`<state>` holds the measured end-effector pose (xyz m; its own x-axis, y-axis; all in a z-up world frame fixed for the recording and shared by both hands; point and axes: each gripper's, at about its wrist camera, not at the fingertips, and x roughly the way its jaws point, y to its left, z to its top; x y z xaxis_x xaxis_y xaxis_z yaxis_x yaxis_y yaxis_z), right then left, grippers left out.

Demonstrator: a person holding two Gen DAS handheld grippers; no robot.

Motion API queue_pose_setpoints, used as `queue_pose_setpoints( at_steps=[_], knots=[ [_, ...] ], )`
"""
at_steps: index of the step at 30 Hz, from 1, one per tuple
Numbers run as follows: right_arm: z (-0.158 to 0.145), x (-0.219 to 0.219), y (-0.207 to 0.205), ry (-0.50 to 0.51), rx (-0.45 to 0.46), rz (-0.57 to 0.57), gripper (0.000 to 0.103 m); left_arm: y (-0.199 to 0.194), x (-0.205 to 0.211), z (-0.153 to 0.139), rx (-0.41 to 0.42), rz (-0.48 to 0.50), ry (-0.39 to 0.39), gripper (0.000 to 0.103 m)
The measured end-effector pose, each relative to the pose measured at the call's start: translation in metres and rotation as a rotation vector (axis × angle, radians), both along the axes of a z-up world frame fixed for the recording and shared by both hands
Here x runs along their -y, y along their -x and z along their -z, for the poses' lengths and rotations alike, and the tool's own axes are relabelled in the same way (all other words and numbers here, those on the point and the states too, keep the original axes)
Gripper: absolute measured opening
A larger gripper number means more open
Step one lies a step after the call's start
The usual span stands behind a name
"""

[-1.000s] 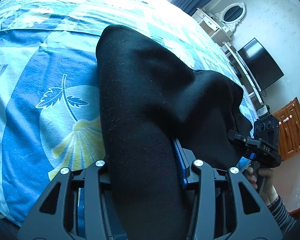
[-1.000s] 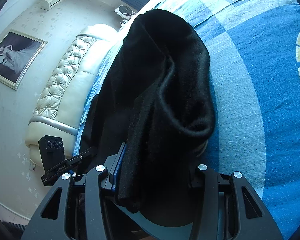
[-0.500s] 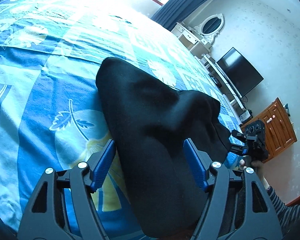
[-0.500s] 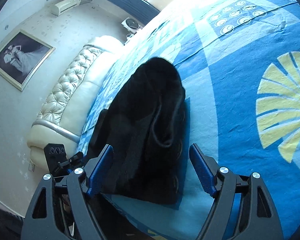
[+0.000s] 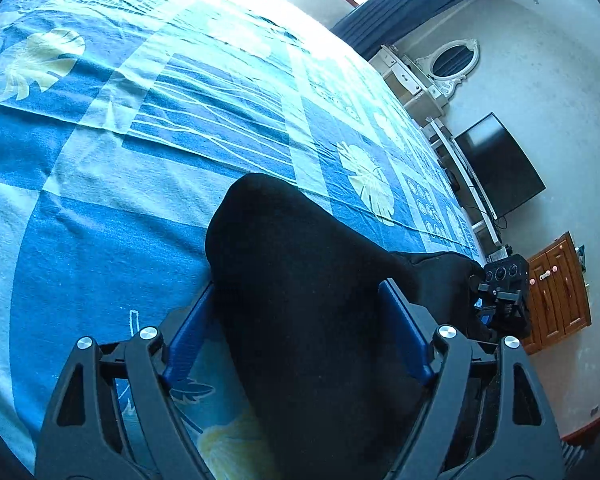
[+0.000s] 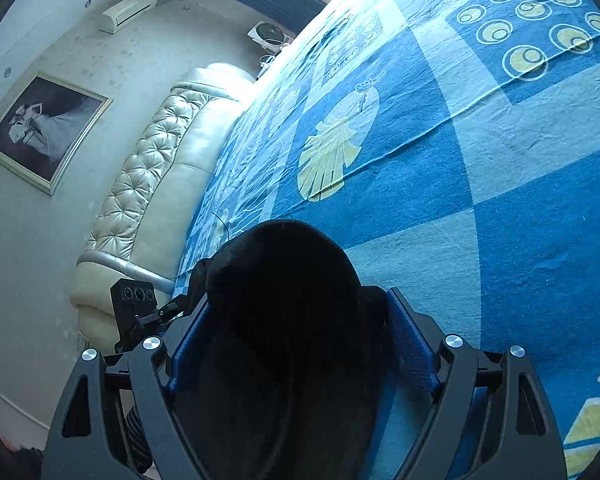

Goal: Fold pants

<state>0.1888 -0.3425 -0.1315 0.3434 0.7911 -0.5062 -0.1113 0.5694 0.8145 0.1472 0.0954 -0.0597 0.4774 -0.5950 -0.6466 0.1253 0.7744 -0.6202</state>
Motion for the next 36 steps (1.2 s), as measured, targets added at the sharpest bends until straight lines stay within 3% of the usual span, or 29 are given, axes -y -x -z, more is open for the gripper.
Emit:
queue_pose_setpoints(
  at_steps=[2,3,5,9,17,27,32,36],
  knots=[
    [0.0,-0.005,0.0,0.014,0.007,-0.024,0.081,-0.004,0.0,0.009,-0.031,-0.015,0.015,0.08],
    [0.0,-0.007,0.001,0.033,0.009,-0.032,0.078,-0.005,0.0,0.011,-0.033,-0.017,0.016,0.074],
    [0.005,-0.009,0.003,0.05,-0.014,-0.035,0.055,-0.007,0.001,0.013,-0.036,-0.013,-0.003,0.06],
    [-0.001,-0.01,0.007,0.01,0.009,0.004,0.039,-0.01,-0.005,0.012,-0.045,-0.017,0.002,0.038],
    [-0.02,-0.013,-0.012,-0.001,0.064,0.03,0.034,-0.026,0.0,-0.011,-0.003,-0.022,-0.087,0.029],
    [-0.036,-0.031,-0.1,0.009,0.118,0.072,0.034,-0.11,-0.002,-0.044,0.045,-0.063,-0.24,0.028],
    [-0.013,-0.037,-0.136,0.045,0.05,0.09,0.034,-0.143,-0.002,-0.022,-0.012,-0.068,-0.313,0.028],
    [0.018,-0.029,-0.145,0.04,-0.035,0.107,0.034,-0.145,-0.004,-0.005,-0.011,-0.067,-0.311,0.03]
  ],
)
